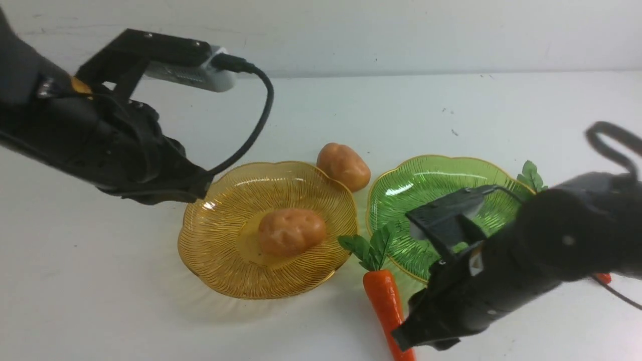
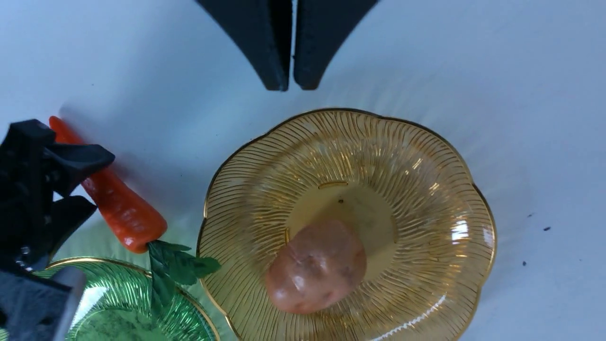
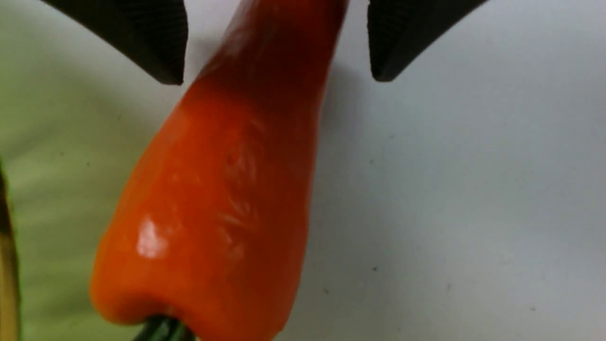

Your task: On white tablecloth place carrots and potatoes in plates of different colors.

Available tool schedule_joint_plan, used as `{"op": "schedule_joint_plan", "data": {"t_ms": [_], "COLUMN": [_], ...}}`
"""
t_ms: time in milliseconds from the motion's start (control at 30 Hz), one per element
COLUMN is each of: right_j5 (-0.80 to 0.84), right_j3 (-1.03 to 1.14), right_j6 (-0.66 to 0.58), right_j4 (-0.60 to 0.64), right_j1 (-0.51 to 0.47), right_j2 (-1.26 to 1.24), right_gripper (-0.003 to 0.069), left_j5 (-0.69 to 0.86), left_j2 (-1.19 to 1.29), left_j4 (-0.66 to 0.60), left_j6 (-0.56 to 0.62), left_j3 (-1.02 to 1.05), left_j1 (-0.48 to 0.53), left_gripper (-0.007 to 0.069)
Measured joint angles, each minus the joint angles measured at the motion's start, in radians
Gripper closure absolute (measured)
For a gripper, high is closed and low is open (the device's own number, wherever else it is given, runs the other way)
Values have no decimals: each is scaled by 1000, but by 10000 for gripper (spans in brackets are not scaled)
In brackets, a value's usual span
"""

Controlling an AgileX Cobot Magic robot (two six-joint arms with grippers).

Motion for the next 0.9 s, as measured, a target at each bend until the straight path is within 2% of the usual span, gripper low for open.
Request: {"op": "schedule_joint_plan", "data": {"t_ms": [67, 100, 167, 200, 333, 433, 533, 700, 767, 900], "right_j5": [2, 2, 27, 53, 168, 268, 302, 226, 177, 152], "right_j3": [-11, -13, -20, -23, -30, -31, -32, -112, -149, -196], "right_j6": [0, 0, -5, -10, -22, -27, -31, 13, -17, -73], "right_j4": [-7, -8, -8, -7, -7, -9, -61, -122, -102, -46], "right_j1": [0, 0, 0, 0, 0, 0, -9, -184, -263, -333], "right_j2": [18, 20, 21, 21, -21, -142, -256, -316, -280, -195], "right_gripper": [207, 243, 338, 411, 406, 406, 406, 406, 406, 403], "left_j5": [3, 5, 5, 5, 4, 4, -2, -2, 3, 5], "left_j2": [-7, -7, -7, -7, -7, -7, -7, -7, -7, -7], "left_j4": [10, 14, 16, 17, 19, 19, 19, 19, 18, 16], "left_j6": [0, 0, 0, 0, 0, 0, 0, 0, 0, 0], "left_j3": [4, 5, 10, 10, 13, 13, 13, 13, 13, 13], "left_j1": [0, 0, 0, 0, 0, 0, 0, 0, 0, 0], "left_gripper": [628, 628, 628, 628, 628, 628, 628, 628, 628, 628]}}
